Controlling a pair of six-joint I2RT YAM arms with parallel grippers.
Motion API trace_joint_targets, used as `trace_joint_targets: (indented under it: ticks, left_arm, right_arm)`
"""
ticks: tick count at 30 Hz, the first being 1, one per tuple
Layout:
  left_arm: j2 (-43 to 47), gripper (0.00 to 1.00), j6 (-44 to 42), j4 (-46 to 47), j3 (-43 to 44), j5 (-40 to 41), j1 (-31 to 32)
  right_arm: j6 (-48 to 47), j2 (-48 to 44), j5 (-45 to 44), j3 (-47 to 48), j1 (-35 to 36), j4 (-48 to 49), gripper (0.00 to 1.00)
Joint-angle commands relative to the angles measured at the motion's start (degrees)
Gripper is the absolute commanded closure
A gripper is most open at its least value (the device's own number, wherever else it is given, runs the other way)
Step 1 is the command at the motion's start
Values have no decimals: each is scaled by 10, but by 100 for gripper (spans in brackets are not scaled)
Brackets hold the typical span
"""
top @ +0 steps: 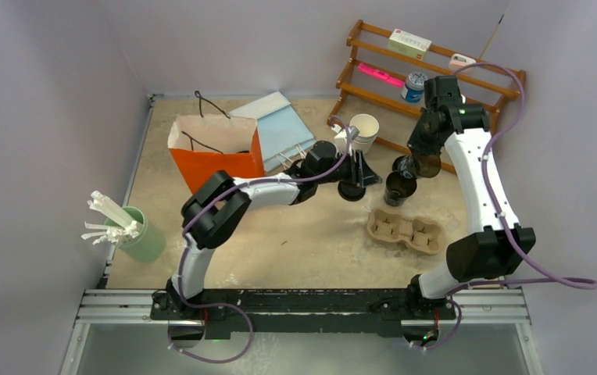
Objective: Pack the takeout coffee
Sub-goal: Pick up the coffee cup, then place the coffee cup at the center of the board.
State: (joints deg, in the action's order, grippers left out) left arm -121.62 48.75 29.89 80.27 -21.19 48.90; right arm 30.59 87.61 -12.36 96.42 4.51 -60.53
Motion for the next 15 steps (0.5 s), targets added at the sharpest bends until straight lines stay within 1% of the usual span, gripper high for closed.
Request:
trace_joint_targets:
  ticks: [1,3,6,10,13,15]
  left_arm:
    - [103,61,-75,-59,-19,26,-8]
    - [143,61,-97,-107,-31,39,-11]
    - [217,59,-135,-179,-59,67,-19]
    - [336,55,-183,-309,-97,145,-21]
    - [422,45,-189,-407,-132,215,-26]
    - [474,40,-191,-467,-148,254,-38]
  right_arm:
    - [-16,-25,-1,64,42,-64,100]
    - [-9,-35,-4,74,84,-65,100]
    - [15,-48,-3,64,146,-58,100]
    - [46,-67,4,13,232,-21,100]
    - [65,-80,-15,-32,293,17,100]
    - [71,-93,-33,-71,320,50,100]
